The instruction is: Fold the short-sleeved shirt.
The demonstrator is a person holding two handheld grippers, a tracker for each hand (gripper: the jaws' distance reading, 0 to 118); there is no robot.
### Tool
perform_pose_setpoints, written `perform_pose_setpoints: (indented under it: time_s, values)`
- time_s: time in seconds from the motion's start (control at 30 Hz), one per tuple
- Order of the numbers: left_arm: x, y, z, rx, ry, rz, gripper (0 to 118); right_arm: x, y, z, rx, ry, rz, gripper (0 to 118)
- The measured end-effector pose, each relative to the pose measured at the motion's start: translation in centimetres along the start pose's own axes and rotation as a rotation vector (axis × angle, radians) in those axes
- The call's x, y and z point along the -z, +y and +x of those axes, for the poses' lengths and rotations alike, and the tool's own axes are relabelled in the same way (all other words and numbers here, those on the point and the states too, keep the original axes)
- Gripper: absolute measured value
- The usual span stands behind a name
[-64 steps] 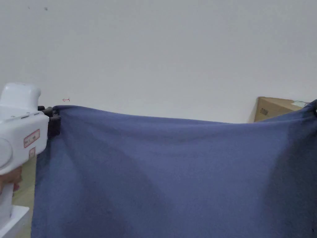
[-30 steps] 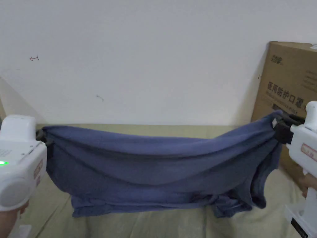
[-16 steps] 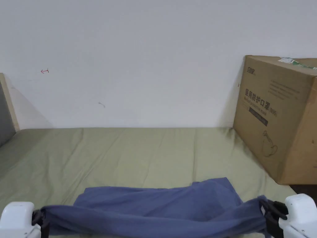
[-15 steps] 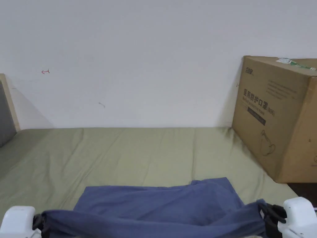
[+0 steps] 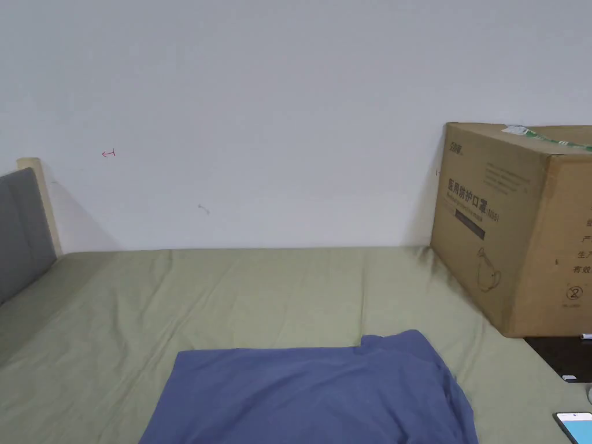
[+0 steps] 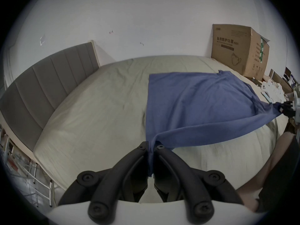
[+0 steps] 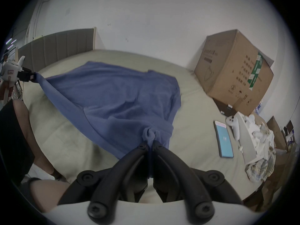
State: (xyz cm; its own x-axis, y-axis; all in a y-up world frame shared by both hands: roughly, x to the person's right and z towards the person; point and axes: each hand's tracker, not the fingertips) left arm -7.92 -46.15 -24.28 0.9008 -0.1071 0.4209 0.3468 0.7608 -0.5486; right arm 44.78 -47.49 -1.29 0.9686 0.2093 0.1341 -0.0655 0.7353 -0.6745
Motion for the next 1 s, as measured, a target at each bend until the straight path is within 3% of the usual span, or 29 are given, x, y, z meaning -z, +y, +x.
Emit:
perform_pose_setpoints:
  time_s: [0.07, 0.1, 0.13, 0.17, 0.2, 0.23, 0.33, 0.43, 0.47, 0.5, 0.57, 0.6, 0.63, 0.7, 0.87, 0.9, 0.93, 0.97, 1.0]
  values:
    - [0.6, -0.8, 0.4, 0.03, 0.011, -0.004, 25, 0.4, -0.4, 0.2, 0.025, 0.011, -0.032, 5]
    - [0.8, -0.9, 0.4, 0.025, 0.014, -0.009, 25, 0.1, -0.4, 0.2, 0.047, 0.012, -0.031, 5]
    - [0.8, -0.9, 0.3, 0.02, 0.023, -0.013, 56, -0.3, -0.3, 0.3, 0.062, 0.01, -0.012, 27]
    - [0.6, -0.9, 0.1, 0.0, 0.051, 0.008, 84, -1.4, 0.1, 0.2, 0.1, 0.005, 0.029, 62]
    - [-0.1, -1.0, 0.1, -0.023, 0.057, 0.057, 101, -2.4, 0.4, 0.4, 0.14, 0.019, 0.065, 96]
    - [-1.0, -0.9, -0.1, -0.042, 0.048, 0.108, 103, -3.7, 0.7, 0.6, 0.173, 0.038, 0.127, 112]
    - [-4.8, -0.3, -0.4, -0.087, 0.06, 0.225, 102, -8.2, 1.1, 0.7, 0.271, 0.012, 0.263, 112]
    - [-9.2, -1.3, 0.2, -0.032, 0.162, 0.336, 99, -12.9, 1.4, -1.7, 0.349, 0.027, 0.308, 110]
    - [-11.3, -1.7, 0.9, -0.05, 0.129, 0.367, 92, -14.4, 1.1, -2.7, 0.359, 0.042, 0.344, 106]
    - [-12.8, -2.4, 1.1, -0.076, 0.098, 0.392, 76, -15.6, 0.5, -3.4, 0.358, 0.055, 0.379, 97]
    - [-14.3, -3.4, 1.6, -0.077, 0.109, 0.37, 10, -17.1, 0.5, -4.9, 0.332, 0.052, 0.373, 18]
    - [-14.5, -4.1, 1.8, -0.083, 0.133, 0.367, 1, -17.2, 0.5, -5.5, 0.32, -0.028, 0.362, 1]
    - [-14.7, -4.7, 1.8, -0.087, 0.147, 0.375, 0, -17.4, 0.3, -5.9, 0.325, -0.049, 0.358, 1]
    - [-13.9, -5.2, 1.6, -0.108, -0.012, 0.278, 0, -17.4, 0.6, -5.7, 0.353, 0.065, 0.313, 1]
    - [-8.8, -4.9, 2.0, -0.027, -0.007, 0.18, 0, -15.9, 2.8, -5.2, 0.296, 0.027, 0.297, 1]
    - [-7.2, -4.6, 1.9, -0.029, 0.0, 0.158, 13, -15.7, 3.2, -5.4, 0.304, 0.032, 0.3, 1]
    - [-5.8, -4.3, 1.9, -0.024, 0.014, 0.118, 53, -15.6, 3.5, -5.5, 0.314, 0.046, 0.303, 1]
    - [-4.2, -4.0, 1.9, -0.018, 0.017, 0.086, 81, -15.3, 3.7, -5.4, 0.32, 0.053, 0.305, 1]
    - [-2.5, -3.7, 1.3, -0.005, -0.01, 0.058, 94, -15.1, 4.0, -5.6, 0.318, 0.052, 0.306, 1]
